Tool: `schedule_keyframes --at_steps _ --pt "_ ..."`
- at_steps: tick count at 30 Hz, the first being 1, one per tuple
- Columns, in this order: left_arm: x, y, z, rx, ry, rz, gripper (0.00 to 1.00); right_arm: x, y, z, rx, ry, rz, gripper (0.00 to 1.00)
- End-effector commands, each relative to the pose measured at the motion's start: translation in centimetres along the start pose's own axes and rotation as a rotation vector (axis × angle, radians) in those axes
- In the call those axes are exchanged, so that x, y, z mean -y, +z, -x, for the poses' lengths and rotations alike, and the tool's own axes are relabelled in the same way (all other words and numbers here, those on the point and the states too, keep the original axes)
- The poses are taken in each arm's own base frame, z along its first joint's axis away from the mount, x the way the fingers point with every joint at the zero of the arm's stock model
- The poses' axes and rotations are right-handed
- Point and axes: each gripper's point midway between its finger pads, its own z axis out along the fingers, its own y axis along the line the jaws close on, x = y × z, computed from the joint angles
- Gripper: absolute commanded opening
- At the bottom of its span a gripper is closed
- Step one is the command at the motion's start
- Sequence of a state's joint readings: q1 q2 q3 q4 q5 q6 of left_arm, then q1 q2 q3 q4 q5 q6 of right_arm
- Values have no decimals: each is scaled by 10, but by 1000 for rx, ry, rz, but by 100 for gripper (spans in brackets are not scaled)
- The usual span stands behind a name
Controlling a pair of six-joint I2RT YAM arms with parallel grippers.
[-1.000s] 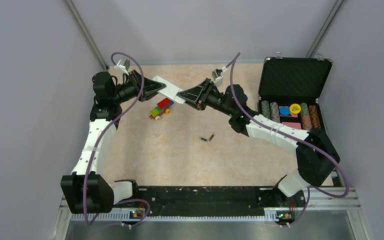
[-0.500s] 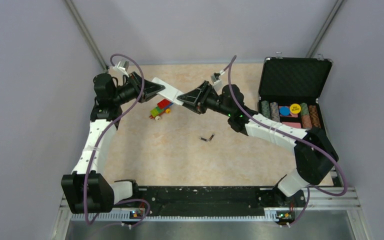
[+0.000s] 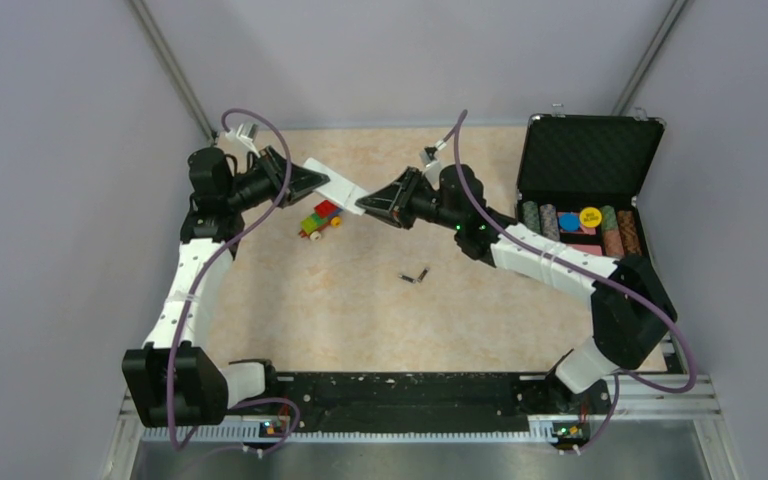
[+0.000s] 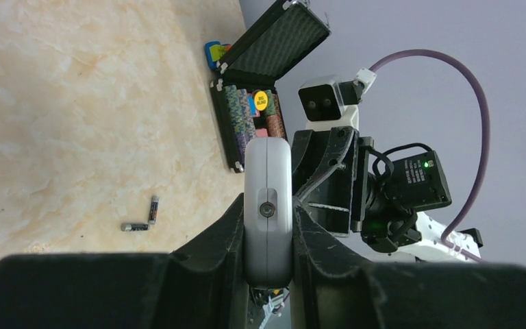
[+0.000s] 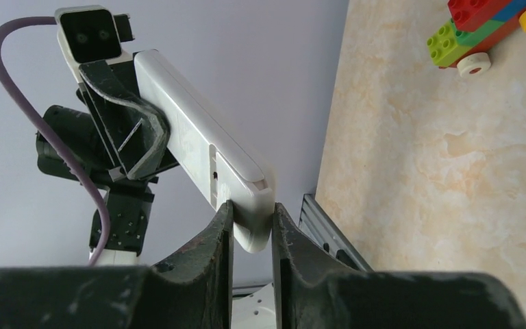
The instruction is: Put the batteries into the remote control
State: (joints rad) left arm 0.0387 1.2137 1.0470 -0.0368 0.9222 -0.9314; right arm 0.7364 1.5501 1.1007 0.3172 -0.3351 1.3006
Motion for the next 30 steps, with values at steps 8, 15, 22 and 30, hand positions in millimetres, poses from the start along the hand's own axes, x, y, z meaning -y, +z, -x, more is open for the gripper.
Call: schedule_keyframes --at_steps 8,15,22,30 --pt "-14 -2 0 25 129 67 0 -5 5 12 9 -76 -65 16" --pt "-32 2 -7 14 149 105 0 -15 9 14 18 -101 -1 4" --pt "-68 0 -9 38 153 230 0 -34 -2 34 87 -124 95 0" --pt "-80 -4 -19 30 202 250 0 75 -39 78 216 -194 -305 0"
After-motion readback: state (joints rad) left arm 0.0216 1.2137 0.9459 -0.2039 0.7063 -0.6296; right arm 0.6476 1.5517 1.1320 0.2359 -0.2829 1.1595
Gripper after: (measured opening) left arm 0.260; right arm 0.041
